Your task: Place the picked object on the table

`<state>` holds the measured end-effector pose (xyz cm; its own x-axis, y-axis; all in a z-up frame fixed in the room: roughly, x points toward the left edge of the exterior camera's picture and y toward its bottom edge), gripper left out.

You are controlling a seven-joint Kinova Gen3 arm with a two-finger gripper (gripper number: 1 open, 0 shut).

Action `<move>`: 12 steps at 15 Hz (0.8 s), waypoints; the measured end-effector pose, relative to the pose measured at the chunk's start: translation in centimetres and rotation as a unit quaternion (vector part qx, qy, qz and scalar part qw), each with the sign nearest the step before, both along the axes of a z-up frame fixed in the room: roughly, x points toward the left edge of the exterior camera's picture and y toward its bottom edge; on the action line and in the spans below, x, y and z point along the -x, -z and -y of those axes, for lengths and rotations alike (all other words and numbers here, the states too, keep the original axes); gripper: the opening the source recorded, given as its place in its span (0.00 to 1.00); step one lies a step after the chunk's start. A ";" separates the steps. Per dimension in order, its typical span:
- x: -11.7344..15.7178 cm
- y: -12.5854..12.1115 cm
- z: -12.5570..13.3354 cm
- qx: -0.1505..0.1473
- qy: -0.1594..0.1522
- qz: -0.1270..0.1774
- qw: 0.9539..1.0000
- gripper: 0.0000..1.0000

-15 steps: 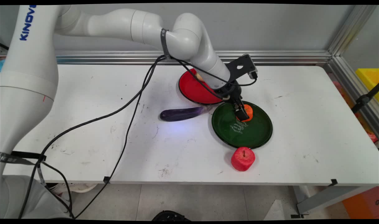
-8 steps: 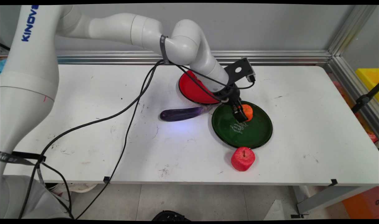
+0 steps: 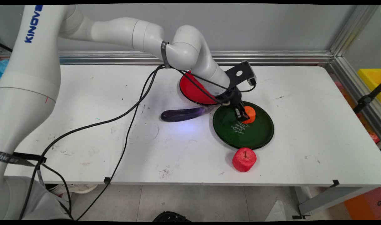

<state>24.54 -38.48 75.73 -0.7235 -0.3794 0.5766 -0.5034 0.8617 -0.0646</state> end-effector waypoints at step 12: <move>0.1 -1.1 0.1 0.001 0.001 -0.007 1.000 0.00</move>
<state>24.42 -38.54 76.87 -0.7160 -0.3766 0.5878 -0.5029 0.8623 -0.0601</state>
